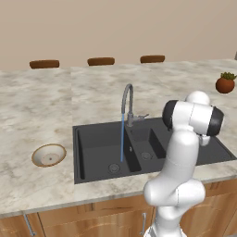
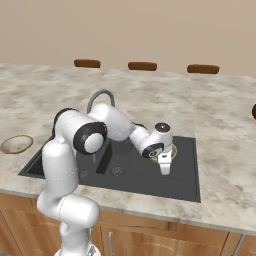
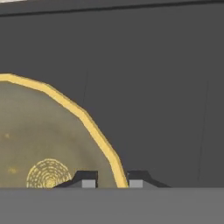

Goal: Rinse each bowl for a few seconds and place them down in the sink or on the counter.

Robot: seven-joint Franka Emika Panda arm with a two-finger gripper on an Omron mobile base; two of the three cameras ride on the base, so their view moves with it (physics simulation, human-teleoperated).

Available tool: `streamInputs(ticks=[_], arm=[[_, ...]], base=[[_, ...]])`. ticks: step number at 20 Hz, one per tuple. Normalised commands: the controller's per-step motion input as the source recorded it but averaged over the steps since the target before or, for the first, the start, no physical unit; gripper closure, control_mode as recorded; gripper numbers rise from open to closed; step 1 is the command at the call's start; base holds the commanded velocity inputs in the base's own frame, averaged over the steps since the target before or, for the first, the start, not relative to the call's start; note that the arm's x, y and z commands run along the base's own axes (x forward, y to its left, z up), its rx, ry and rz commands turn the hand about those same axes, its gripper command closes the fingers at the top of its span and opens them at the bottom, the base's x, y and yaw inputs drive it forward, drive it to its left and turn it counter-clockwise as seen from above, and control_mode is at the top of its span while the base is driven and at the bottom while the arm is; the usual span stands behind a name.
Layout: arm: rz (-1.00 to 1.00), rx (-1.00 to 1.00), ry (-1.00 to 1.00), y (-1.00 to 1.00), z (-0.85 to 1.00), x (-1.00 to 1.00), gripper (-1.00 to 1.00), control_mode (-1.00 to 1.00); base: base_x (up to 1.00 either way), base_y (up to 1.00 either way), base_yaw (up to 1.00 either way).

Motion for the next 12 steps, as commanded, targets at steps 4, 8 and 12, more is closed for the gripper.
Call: streamInputs(ticks=[4, 8, 12], arm=[[0.0, 0.0, 0.0, -0.04, -0.49, 0.0, 1.0, -1.0], [0.0, 0.0, 0.01, 0.05, -0.22, 0.03, -1.0, -1.0], [0.0, 0.01, 0.0, 0.0, 0.32, 0.0, -1.0, -1.0]], base=[[0.0, 0.0, 0.0], [0.0, 0.0, 0.0], [0.0, 0.0, 0.0]])
